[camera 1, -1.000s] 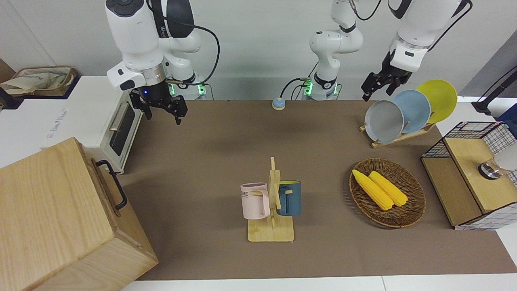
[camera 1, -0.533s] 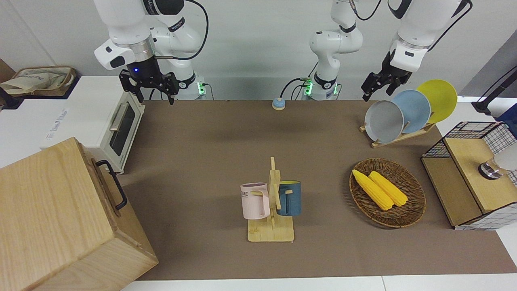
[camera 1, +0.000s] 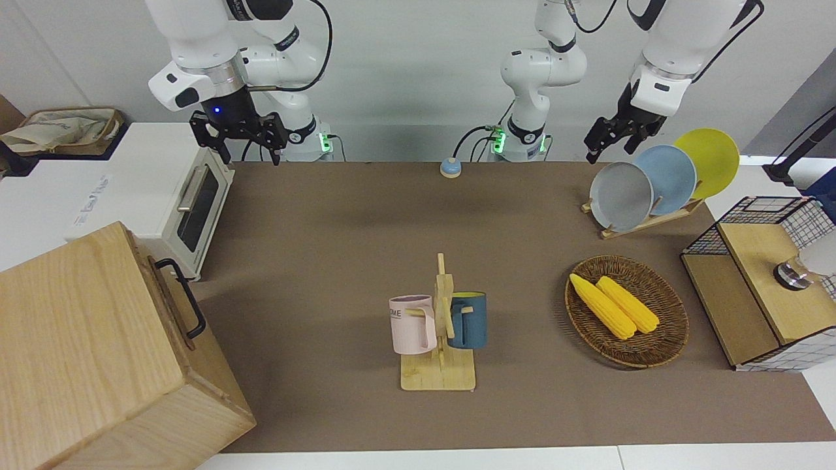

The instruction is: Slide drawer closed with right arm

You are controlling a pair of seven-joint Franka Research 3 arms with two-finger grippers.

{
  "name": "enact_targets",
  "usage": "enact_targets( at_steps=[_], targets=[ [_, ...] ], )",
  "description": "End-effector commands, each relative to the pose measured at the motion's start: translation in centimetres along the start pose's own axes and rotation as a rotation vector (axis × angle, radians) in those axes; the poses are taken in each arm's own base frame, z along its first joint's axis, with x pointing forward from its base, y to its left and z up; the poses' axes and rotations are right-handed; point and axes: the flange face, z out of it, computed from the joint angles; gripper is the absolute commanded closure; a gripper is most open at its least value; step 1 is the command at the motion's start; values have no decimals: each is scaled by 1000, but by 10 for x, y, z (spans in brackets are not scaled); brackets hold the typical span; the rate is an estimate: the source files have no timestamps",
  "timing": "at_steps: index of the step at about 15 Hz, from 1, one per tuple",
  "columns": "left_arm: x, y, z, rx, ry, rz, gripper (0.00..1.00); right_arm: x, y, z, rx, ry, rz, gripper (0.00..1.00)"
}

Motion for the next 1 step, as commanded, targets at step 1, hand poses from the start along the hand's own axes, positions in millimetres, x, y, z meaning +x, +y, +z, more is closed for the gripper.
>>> enact_targets(
  at_steps=[1],
  targets=[
    [-4,-3,-5,0,-3,6,7,0,1,-1,15,-9,-16,15]
  ],
)
